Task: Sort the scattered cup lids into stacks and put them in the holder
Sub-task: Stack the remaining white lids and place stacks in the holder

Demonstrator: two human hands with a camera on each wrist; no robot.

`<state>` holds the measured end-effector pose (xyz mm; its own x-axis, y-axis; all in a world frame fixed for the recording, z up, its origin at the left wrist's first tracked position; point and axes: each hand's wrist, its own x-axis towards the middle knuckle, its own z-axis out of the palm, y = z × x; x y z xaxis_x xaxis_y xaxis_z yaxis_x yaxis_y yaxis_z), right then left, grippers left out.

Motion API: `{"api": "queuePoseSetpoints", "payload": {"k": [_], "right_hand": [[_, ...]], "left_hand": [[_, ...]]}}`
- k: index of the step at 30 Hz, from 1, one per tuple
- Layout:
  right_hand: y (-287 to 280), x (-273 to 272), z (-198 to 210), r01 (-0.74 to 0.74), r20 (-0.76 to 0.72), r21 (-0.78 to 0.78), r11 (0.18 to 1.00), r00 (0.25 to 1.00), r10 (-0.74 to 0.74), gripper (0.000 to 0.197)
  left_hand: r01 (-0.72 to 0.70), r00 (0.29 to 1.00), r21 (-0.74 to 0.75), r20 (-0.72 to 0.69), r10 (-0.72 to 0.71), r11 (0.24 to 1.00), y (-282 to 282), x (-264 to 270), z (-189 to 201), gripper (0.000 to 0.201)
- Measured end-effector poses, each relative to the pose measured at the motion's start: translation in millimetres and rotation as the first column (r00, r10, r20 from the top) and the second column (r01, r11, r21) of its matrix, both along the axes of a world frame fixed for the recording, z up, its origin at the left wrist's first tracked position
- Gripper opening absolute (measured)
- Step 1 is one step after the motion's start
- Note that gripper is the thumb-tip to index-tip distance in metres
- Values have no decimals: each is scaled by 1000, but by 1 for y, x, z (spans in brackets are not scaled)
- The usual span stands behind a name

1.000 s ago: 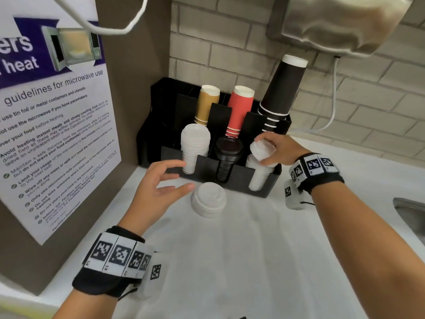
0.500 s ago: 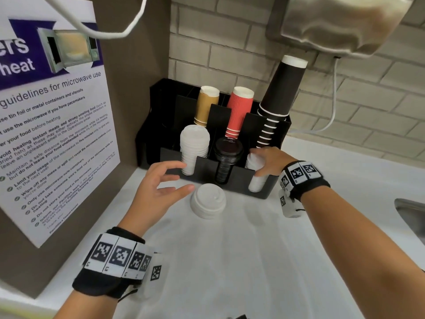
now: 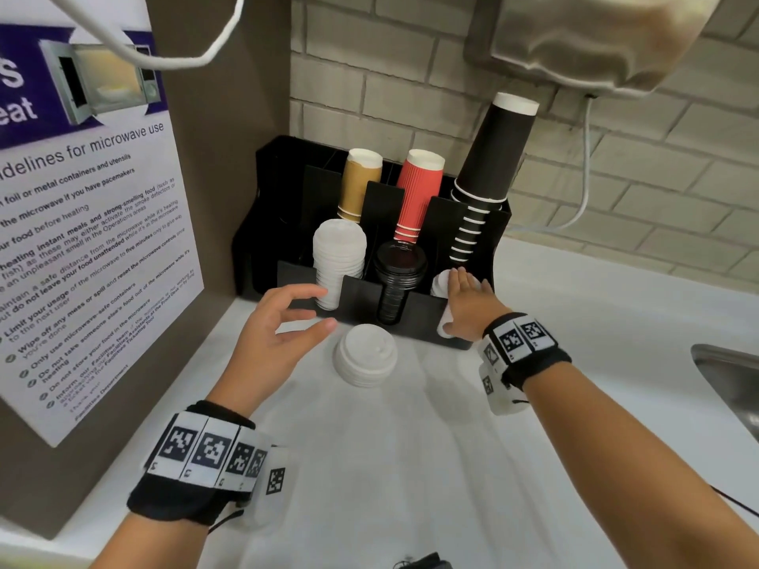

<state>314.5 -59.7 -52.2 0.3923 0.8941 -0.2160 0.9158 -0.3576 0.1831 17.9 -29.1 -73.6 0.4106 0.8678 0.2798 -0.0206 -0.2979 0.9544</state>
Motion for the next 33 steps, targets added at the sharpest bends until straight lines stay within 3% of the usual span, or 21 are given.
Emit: {"api": "queuePoseSetpoints", "payload": {"k": [2, 5, 6, 9, 14, 20, 24, 26, 30, 33], "right_hand": [[-4, -8, 15, -24, -107, 115, 993, 994, 37, 95], [-8, -38, 22, -179, -190, 481, 859, 934, 301, 70], [-8, -52, 19, -212, -263, 503, 838, 886, 382, 60], [-4, -87, -2, -322, -439, 260, 910, 801, 408, 59], [13, -103, -33, -259, -409, 66, 964, 874, 263, 90], [19, -102, -40, -229, -433, 79, 970, 869, 241, 84], [11, -96, -19, -158, -495, 263, 952, 825, 274, 78], [2, -94, -4, -79, -591, 409, 909, 736, 330, 71], [-25, -110, 18, 118, -817, 515, 849, 368, 445, 62], [-40, -121, 22, 195, -853, 519, 832, 187, 488, 60]], "left_hand": [[10, 1000, 3, 10, -10, 1000, 2, -1, 0, 28], [17, 999, 0, 30, -17, 1000, 6, -2, 1, 29], [15, 999, 4, 30, -15, 1000, 7, -2, 0, 29], [11, 999, 6, 33, -11, 1000, 9, -2, -1, 30], [15, 999, -3, 42, -15, 1000, 8, -6, 0, 29], [12, 999, -11, 36, -12, 1000, 6, -11, 2, 25], [14, 1000, -15, 27, -14, 1000, 5, -9, 4, 28], [55, 998, -54, 6, -55, 997, 3, -5, 2, 40], [219, 975, -123, 5, -220, 968, -8, 9, 1, 90], [287, 956, -105, 100, -277, 952, -13, 18, 3, 97]]}}
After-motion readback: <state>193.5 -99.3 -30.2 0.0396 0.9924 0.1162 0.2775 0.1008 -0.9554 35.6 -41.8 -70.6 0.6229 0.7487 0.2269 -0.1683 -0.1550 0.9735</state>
